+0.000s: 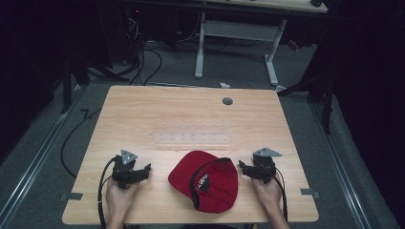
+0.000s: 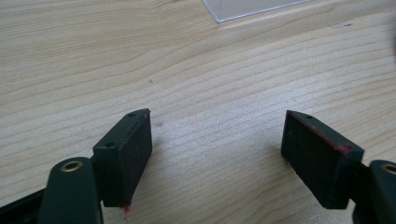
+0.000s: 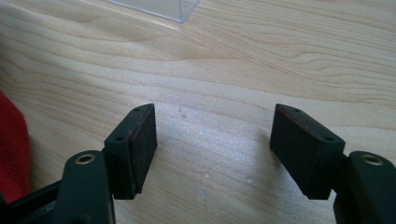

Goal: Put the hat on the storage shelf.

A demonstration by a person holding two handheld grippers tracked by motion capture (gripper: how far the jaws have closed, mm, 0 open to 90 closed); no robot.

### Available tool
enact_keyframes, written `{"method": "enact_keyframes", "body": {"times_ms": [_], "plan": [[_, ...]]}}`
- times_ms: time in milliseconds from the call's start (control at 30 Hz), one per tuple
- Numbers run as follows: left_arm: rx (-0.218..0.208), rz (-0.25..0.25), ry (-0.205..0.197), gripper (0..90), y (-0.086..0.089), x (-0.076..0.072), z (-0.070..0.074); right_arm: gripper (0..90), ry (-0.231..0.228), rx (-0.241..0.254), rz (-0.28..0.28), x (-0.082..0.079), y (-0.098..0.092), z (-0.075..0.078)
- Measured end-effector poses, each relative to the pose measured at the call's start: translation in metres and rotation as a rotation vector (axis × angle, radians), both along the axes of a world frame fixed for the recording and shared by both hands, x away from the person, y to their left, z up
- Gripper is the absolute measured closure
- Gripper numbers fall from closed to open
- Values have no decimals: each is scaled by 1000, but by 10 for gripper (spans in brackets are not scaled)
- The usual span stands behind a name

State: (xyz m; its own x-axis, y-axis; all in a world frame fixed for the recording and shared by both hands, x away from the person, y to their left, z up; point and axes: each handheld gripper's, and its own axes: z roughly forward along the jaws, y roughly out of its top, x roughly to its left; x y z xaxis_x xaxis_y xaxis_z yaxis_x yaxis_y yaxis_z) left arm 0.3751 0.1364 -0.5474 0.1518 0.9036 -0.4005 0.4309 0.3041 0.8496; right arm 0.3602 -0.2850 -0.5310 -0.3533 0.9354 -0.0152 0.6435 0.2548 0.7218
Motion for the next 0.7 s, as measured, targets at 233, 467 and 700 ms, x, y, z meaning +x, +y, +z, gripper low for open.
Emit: {"method": "enact_keyframes", "body": {"times_ms": [233, 467, 700], "plan": [[1, 0, -1, 249, 0, 0, 0, 319, 0, 0, 1, 0, 0, 0], [1, 0, 0, 249, 0, 0, 0, 319, 0, 1, 1, 0, 0, 0], [3, 1, 0, 247, 0, 0, 0, 355, -4, 5, -5, 0, -2, 0]]}}
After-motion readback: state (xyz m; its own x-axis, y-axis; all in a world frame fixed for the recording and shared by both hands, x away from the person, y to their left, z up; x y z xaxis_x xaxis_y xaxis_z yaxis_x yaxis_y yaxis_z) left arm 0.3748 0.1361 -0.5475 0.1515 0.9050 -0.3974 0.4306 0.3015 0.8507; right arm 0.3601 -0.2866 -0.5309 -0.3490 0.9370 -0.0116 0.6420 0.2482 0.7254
